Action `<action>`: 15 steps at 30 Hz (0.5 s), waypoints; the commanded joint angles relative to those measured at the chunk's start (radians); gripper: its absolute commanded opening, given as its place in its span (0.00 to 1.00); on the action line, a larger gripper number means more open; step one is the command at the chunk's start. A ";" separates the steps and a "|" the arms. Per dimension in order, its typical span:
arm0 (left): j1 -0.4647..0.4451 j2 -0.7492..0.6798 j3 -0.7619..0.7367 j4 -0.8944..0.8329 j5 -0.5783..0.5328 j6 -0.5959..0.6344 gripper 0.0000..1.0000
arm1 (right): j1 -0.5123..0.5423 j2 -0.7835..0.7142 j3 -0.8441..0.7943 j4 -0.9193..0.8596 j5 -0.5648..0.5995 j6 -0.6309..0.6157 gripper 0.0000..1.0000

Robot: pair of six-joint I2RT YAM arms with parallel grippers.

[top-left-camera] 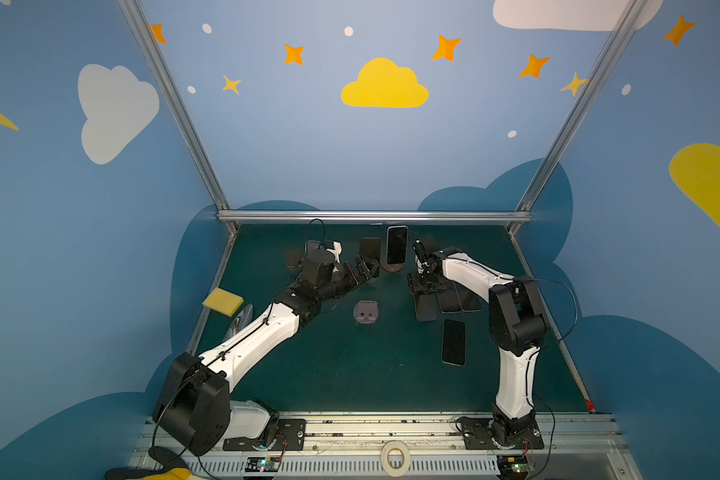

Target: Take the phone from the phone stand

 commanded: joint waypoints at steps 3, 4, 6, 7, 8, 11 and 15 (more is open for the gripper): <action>-0.002 0.006 0.029 -0.008 0.008 0.018 1.00 | -0.011 0.051 0.046 -0.017 0.029 -0.005 0.61; -0.002 0.004 0.029 -0.009 0.008 0.019 1.00 | -0.012 0.057 0.052 -0.016 0.030 -0.005 0.61; -0.003 0.002 0.029 -0.009 0.007 0.020 1.00 | -0.012 0.075 0.070 -0.025 0.034 -0.005 0.61; -0.002 0.003 0.028 -0.009 0.006 0.019 1.00 | -0.010 0.085 0.082 -0.033 0.039 -0.005 0.61; -0.002 0.002 0.029 -0.009 0.006 0.017 1.00 | -0.011 0.095 0.093 -0.038 0.044 -0.004 0.61; -0.002 0.003 0.031 -0.015 0.006 0.014 1.00 | -0.010 0.117 0.115 -0.053 0.056 0.006 0.61; -0.002 0.005 0.033 -0.023 0.002 0.019 1.00 | -0.008 0.134 0.124 -0.054 0.057 0.033 0.61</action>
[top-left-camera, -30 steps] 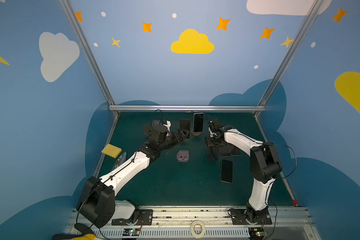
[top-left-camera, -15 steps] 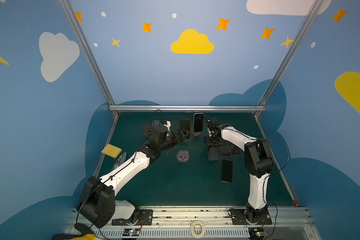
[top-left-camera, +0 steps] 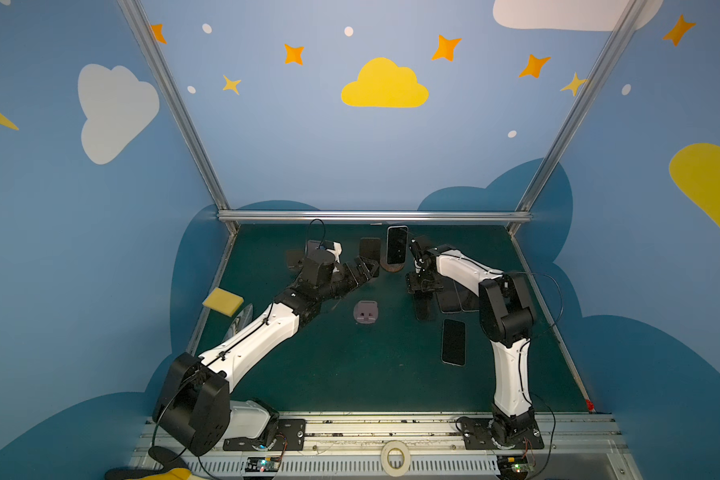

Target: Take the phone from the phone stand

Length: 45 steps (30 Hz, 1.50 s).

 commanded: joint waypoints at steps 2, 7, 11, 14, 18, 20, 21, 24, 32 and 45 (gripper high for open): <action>-0.001 0.004 0.033 -0.009 0.002 0.016 1.00 | -0.005 0.034 0.029 0.003 0.033 0.016 0.61; -0.001 0.005 0.033 -0.011 -0.001 0.016 1.00 | -0.005 0.061 0.054 -0.008 0.056 0.016 0.62; -0.002 0.010 0.040 -0.029 -0.009 0.018 1.00 | -0.004 0.075 0.066 -0.021 0.065 0.027 0.62; -0.001 0.020 0.046 -0.035 -0.002 0.017 1.00 | -0.006 0.083 0.069 -0.015 0.075 0.019 0.64; -0.002 0.027 0.046 -0.037 0.000 0.017 1.00 | -0.006 0.102 0.088 -0.028 0.088 0.010 0.65; -0.001 0.028 0.046 -0.035 0.000 0.018 1.00 | -0.006 0.106 0.088 -0.028 0.092 0.010 0.65; -0.001 0.028 0.047 -0.035 0.002 0.016 1.00 | -0.006 0.107 0.088 -0.029 0.099 0.010 0.66; -0.003 0.027 0.046 -0.034 -0.001 0.020 1.00 | -0.003 0.106 0.088 -0.038 0.126 0.010 0.66; -0.003 0.031 0.044 -0.031 -0.001 0.021 1.00 | -0.003 0.104 0.077 -0.023 0.109 0.006 0.67; -0.007 0.031 0.046 -0.032 -0.005 0.025 1.00 | -0.003 0.097 0.086 -0.031 0.110 0.013 0.71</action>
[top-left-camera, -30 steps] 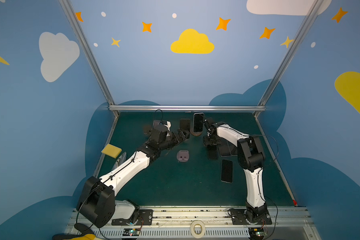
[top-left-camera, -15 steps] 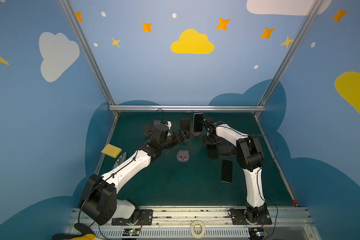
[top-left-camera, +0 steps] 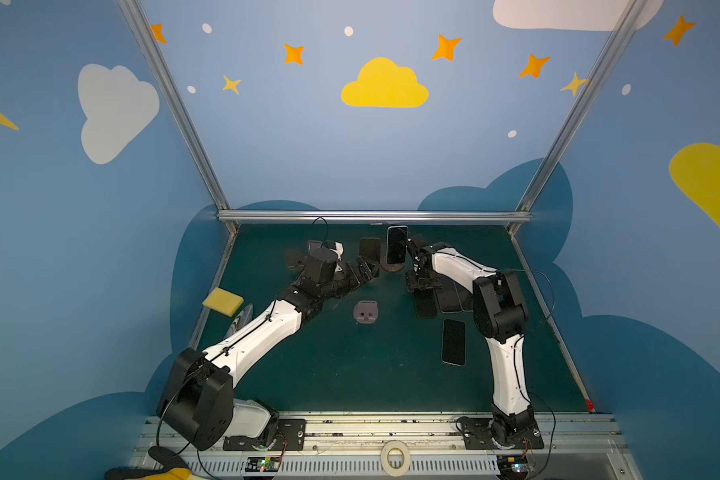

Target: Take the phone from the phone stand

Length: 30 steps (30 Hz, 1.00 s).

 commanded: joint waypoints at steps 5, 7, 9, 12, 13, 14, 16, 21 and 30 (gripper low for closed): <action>-0.007 0.003 0.023 -0.009 -0.003 0.025 1.00 | -0.010 0.040 0.029 -0.008 0.042 0.006 0.73; -0.010 0.001 0.024 -0.010 -0.002 0.026 1.00 | -0.012 0.043 0.032 -0.008 0.042 0.002 0.73; -0.012 -0.001 0.025 -0.010 -0.001 0.029 1.00 | -0.013 0.045 0.032 -0.007 0.038 0.003 0.73; -0.015 -0.004 0.024 -0.010 -0.002 0.031 1.00 | -0.012 0.046 0.033 -0.009 0.034 -0.001 0.75; -0.015 -0.004 0.025 -0.010 0.000 0.030 1.00 | -0.013 0.046 0.034 -0.010 0.030 -0.003 0.75; -0.015 -0.003 0.026 -0.009 0.001 0.031 1.00 | -0.013 0.048 0.034 -0.010 0.026 -0.008 0.75; -0.017 -0.005 0.026 -0.007 0.005 0.032 1.00 | -0.014 0.048 0.032 -0.009 0.017 -0.015 0.76; -0.020 -0.010 0.026 -0.003 0.011 0.036 1.00 | -0.015 0.047 0.016 0.004 -0.001 -0.028 0.76; -0.029 -0.017 0.027 -0.003 0.011 0.049 1.00 | -0.019 0.039 0.007 0.013 -0.026 -0.025 0.78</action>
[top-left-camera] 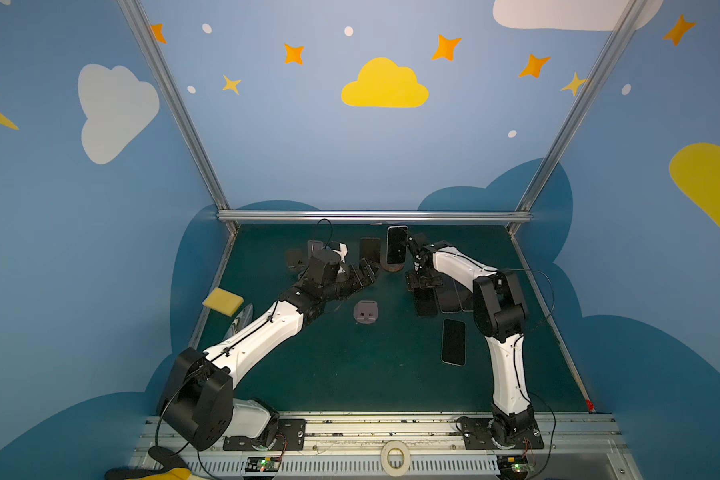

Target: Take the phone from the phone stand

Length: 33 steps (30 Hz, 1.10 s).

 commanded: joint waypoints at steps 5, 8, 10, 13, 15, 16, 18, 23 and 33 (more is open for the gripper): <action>-0.009 -0.017 0.027 -0.002 0.003 0.027 1.00 | -0.008 0.033 -0.006 0.021 -0.008 -0.006 0.78; -0.010 -0.017 0.027 -0.005 0.000 0.030 1.00 | -0.010 0.036 -0.007 0.019 -0.018 -0.004 0.78; -0.011 -0.017 0.027 -0.005 0.000 0.030 1.00 | -0.009 0.035 -0.009 0.020 -0.017 -0.002 0.78; -0.013 -0.017 0.027 -0.005 0.000 0.031 1.00 | -0.010 0.028 -0.010 0.021 -0.015 -0.001 0.77; -0.013 -0.017 0.027 -0.006 -0.002 0.033 1.00 | -0.010 0.019 -0.008 0.017 -0.012 -0.004 0.78; -0.013 -0.017 0.027 -0.005 -0.002 0.034 1.00 | -0.009 0.008 -0.003 0.011 -0.009 -0.005 0.78; -0.014 -0.019 0.029 -0.007 -0.005 0.039 1.00 | -0.009 -0.017 0.004 0.003 -0.009 -0.008 0.78; -0.013 -0.035 0.029 -0.017 -0.027 0.054 1.00 | -0.008 -0.107 0.037 -0.034 0.008 -0.022 0.82; -0.014 -0.112 -0.012 -0.009 -0.155 0.060 1.00 | 0.023 -0.403 -0.174 0.023 0.001 0.125 0.83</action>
